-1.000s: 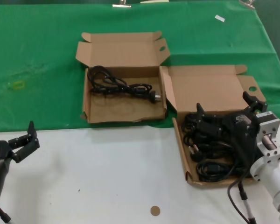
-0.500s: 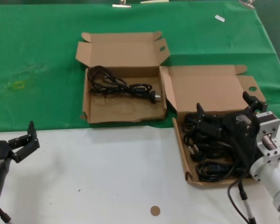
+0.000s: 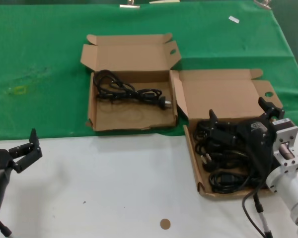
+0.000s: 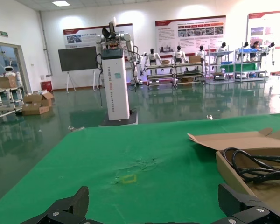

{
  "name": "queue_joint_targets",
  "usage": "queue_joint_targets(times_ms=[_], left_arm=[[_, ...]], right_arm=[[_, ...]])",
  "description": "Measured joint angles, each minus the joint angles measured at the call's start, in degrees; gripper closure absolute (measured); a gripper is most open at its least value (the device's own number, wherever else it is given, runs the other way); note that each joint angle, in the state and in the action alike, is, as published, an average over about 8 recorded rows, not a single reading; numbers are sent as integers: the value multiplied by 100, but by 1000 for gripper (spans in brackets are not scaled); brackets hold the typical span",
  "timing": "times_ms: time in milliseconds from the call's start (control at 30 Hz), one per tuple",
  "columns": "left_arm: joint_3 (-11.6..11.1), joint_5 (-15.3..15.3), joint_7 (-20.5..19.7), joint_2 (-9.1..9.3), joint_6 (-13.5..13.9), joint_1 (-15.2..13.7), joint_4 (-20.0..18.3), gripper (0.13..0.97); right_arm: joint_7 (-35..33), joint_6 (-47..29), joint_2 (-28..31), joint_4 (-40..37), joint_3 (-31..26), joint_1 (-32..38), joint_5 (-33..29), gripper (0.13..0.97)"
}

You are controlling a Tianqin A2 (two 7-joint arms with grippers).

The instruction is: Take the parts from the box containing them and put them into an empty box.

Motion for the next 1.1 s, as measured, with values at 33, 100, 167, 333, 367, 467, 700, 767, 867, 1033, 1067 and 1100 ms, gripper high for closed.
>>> queue_joint_targets(times_ms=[33, 100, 167, 333, 367, 467, 700, 767, 867, 1033, 1067, 1100], left_arm=[[0, 0, 0, 0, 0, 0, 0, 132], [0, 0, 0, 0, 0, 0, 0, 132], [0, 0, 0, 0, 0, 0, 0, 132], [0, 0, 0, 0, 0, 0, 0, 132], [0, 0, 0, 0, 0, 0, 0, 132], [0, 0, 0, 0, 0, 0, 0, 132], [0, 0, 0, 0, 0, 0, 0, 132], [0, 0, 0, 0, 0, 0, 0, 132], [0, 0, 0, 0, 0, 0, 0, 132], [0, 0, 0, 0, 0, 0, 0, 132], [0, 0, 0, 0, 0, 0, 0, 132], [0, 0, 0, 0, 0, 0, 0, 132]], right_arm=[[0, 0, 0, 0, 0, 0, 0, 129], [0, 0, 0, 0, 0, 0, 0, 129], [0, 0, 0, 0, 0, 0, 0, 129], [0, 0, 0, 0, 0, 0, 0, 129], [0, 0, 0, 0, 0, 0, 0, 129], [0, 0, 0, 0, 0, 0, 0, 129], [0, 0, 0, 0, 0, 0, 0, 129], [0, 0, 0, 0, 0, 0, 0, 129], [0, 0, 0, 0, 0, 0, 0, 129], [0, 0, 0, 0, 0, 0, 0, 129], [0, 0, 0, 0, 0, 0, 0, 129], [0, 0, 0, 0, 0, 0, 0, 129]])
